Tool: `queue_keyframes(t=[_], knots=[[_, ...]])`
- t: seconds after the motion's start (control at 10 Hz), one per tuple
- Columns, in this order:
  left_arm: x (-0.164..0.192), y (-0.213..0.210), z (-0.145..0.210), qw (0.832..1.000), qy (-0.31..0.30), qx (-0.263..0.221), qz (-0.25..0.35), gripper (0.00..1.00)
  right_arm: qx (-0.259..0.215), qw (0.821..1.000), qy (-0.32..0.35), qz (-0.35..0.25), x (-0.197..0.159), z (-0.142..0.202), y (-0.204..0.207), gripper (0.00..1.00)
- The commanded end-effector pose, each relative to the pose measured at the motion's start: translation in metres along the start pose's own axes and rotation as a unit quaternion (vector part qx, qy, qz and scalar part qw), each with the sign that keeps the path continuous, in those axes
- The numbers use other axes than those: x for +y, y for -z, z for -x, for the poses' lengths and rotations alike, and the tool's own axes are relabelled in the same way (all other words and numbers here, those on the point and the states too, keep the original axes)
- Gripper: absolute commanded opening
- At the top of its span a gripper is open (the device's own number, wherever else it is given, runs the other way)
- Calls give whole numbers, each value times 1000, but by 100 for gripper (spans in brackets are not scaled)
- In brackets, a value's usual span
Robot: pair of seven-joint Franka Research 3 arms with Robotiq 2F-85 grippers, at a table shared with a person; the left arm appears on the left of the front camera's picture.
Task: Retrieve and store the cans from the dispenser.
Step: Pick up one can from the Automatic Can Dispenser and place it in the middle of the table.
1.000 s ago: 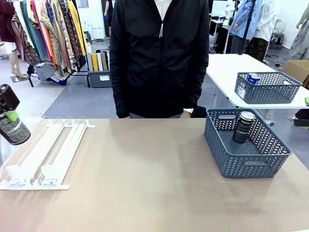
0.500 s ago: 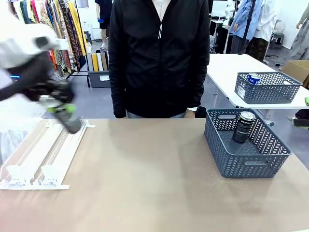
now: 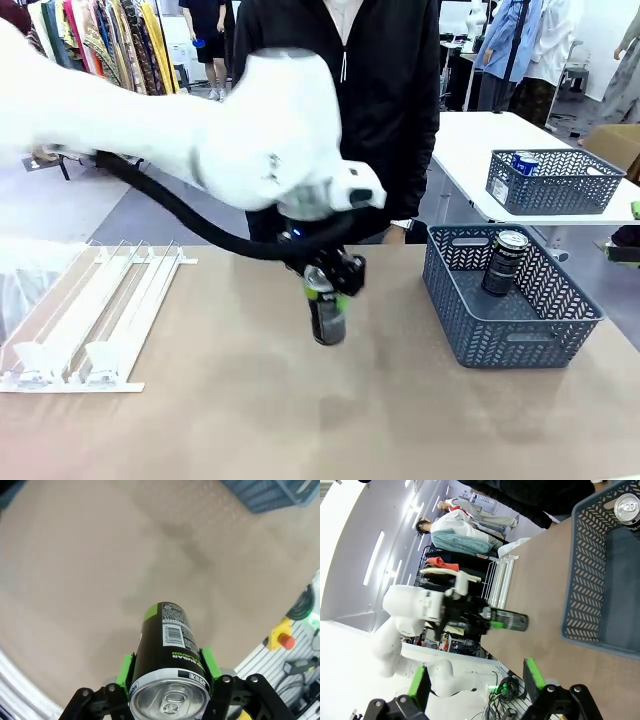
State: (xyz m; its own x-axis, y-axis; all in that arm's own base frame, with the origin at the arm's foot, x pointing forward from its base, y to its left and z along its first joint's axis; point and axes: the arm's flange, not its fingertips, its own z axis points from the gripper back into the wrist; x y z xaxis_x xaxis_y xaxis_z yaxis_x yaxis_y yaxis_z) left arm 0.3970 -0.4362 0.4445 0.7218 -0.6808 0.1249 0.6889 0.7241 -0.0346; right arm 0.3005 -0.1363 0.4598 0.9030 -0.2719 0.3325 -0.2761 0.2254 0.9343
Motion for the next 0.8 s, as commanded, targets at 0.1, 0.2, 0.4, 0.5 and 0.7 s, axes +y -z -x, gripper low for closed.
queue_keyframes(t=[0.1, 0.2, 0.4, 0.5, 0.7], knots=[[-4, 25, -20, 999, 29, 25, -32, 0, -7, 1000, -4, -9, 3, -2, 1, 100], [-2, 30, -21, 999, 28, 30, -19, 0, -7, 1000, -4, -9, 3, -2, 1, 100], [5, 31, -23, 999, 13, 27, -19, 0, -7, 1000, -4, -9, 3, -2, 1, 100], [7, 35, -23, 999, 9, 34, -20, 0, -7, 1000, -4, -9, 3, -2, 1, 100], [8, 41, -24, 999, 7, 41, -20, 0, -7, 1000, -4, -9, 3, -2, 1, 100]])
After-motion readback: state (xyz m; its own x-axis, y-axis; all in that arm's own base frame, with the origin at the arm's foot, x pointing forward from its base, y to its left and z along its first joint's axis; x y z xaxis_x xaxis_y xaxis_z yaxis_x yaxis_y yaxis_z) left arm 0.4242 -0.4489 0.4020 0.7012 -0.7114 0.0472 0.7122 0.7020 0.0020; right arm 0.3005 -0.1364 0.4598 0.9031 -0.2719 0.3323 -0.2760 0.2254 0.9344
